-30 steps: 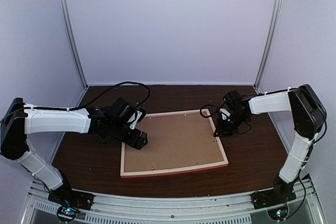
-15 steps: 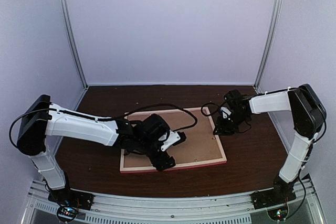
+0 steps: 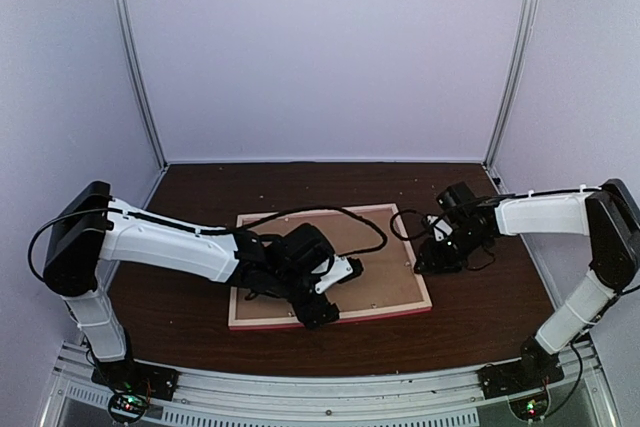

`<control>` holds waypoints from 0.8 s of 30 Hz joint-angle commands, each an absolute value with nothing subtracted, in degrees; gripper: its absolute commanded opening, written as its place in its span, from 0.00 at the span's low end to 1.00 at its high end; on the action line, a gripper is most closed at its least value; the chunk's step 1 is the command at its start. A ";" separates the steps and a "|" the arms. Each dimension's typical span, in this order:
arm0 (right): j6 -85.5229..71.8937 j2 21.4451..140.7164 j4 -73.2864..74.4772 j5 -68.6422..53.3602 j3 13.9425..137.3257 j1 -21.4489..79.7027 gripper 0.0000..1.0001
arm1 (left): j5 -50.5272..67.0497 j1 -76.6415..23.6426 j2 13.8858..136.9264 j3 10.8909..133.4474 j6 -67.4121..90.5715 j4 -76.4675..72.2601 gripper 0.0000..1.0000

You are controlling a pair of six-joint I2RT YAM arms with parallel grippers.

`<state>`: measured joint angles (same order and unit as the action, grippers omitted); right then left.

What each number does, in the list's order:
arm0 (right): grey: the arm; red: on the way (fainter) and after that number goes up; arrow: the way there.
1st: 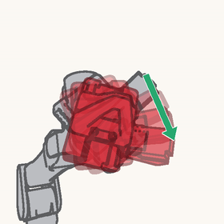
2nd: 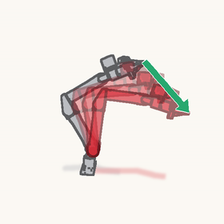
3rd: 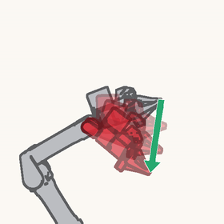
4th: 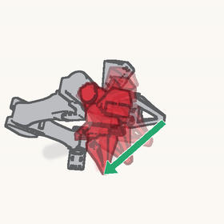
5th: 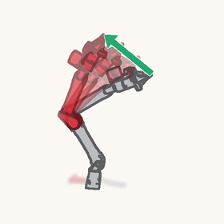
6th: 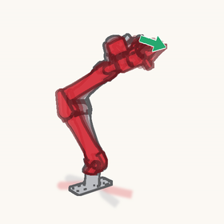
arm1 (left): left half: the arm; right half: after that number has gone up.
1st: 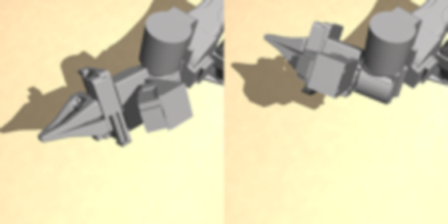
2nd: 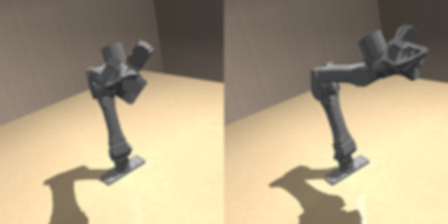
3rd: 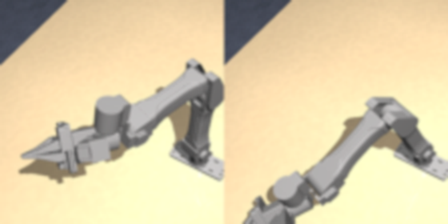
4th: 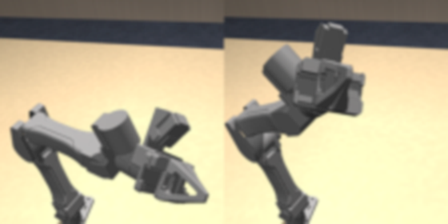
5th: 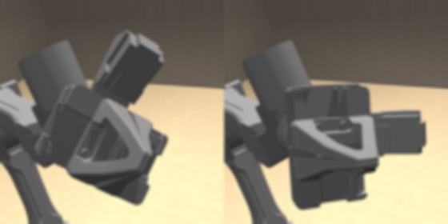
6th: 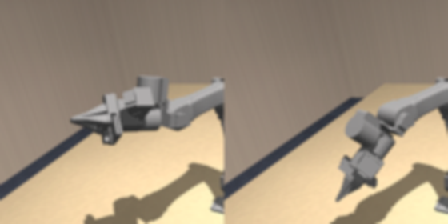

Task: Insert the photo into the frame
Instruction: Pick up the photo frame from the center of the board.

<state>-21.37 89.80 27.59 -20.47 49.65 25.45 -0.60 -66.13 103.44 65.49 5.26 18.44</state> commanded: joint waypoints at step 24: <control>-25.76 90.08 27.96 -12.61 47.68 31.03 0.15 | -5.79 -69.14 105.84 63.85 -1.94 11.91 0.80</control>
<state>-24.71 89.43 27.07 -15.88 46.57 30.63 -5.10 -68.84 105.65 64.66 0.56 15.46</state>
